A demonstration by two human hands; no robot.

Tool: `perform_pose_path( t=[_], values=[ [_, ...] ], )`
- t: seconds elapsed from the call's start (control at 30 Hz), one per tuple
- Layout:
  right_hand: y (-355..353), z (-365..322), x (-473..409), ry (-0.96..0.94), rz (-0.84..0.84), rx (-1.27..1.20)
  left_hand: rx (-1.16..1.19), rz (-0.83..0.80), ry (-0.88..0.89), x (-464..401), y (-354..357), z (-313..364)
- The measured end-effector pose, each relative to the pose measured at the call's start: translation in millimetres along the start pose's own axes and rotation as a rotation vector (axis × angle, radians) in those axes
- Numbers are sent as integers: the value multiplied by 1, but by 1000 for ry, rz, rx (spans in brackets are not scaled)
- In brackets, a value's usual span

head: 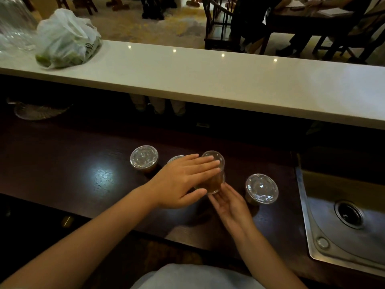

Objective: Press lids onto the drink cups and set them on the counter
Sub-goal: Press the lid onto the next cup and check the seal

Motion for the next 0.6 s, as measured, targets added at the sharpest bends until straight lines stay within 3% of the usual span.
perform_pose_path(
  t=[0.2, 0.6],
  values=[
    [-13, 20, 3, 131, 22, -54, -107, -136, 113, 9, 11, 2],
    [-10, 11, 0, 113, -25, -19, -72, -9, 60, 7, 11, 10]
  ],
)
Point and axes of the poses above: each hand's wrist, its own x-axis away from the middle knuckle, its own y-axis out of the palm, z = x × y, the point moved 5 cm from there along -x, towards the middle knuckle, and after that the axes turned 1 degree about y, right-handed, at the moved point
